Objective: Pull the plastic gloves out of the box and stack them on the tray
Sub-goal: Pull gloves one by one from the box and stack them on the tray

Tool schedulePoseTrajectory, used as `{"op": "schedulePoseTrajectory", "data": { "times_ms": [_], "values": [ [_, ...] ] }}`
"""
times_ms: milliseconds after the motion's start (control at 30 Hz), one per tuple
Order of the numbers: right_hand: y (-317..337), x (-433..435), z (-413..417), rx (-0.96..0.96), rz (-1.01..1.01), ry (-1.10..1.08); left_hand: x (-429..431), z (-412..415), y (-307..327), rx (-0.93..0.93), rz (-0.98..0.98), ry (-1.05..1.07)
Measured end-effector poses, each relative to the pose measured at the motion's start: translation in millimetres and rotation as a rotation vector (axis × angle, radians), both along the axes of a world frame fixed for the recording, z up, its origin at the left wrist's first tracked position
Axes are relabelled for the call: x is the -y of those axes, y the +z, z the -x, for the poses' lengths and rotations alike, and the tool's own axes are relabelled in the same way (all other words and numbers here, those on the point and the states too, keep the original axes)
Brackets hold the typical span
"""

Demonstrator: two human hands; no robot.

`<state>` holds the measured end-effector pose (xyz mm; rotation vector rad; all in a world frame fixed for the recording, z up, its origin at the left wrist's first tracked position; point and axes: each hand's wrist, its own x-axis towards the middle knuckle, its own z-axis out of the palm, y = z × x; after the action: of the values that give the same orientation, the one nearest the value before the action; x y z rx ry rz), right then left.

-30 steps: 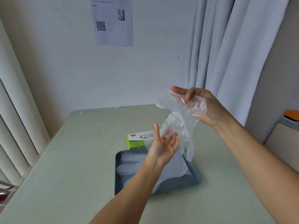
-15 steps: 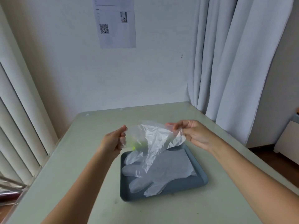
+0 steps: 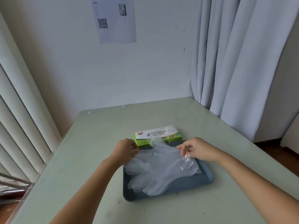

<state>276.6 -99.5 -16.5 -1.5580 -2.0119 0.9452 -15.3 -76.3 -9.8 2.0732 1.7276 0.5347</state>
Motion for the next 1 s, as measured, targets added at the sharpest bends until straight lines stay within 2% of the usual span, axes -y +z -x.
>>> {"op": "schedulePoseTrajectory", "data": {
  "times_ms": [233, 333, 433, 500, 633, 800, 1000],
  "values": [
    [5, 2, -3, 0.140, -0.008, 0.080, 2, -3, 1, -0.251, 0.055, -0.039],
    [6, 2, -4, 0.171, -0.016, 0.088, 10, -14, 7, -0.310, -0.140, 0.023],
    [6, 2, -8, 0.170, -0.011, 0.094, 29, -39, 7, -0.195, -0.253, -0.117],
    [4, 2, -11, 0.174, -0.008, 0.081, 43, -57, 1, -0.177, -0.230, -0.273],
    [-2, 2, -17, 0.147, -0.017, 0.037, 46, -75, -19, -0.420, -0.159, -0.464],
    [-3, 5, -16, 0.159, -0.031, 0.020, 49, -79, -30, -0.604, -0.108, -0.489],
    [11, 11, -13, 0.352, -0.100, -0.022, 51, -77, -32, -0.586, 0.006, -0.515]
  ]
}}
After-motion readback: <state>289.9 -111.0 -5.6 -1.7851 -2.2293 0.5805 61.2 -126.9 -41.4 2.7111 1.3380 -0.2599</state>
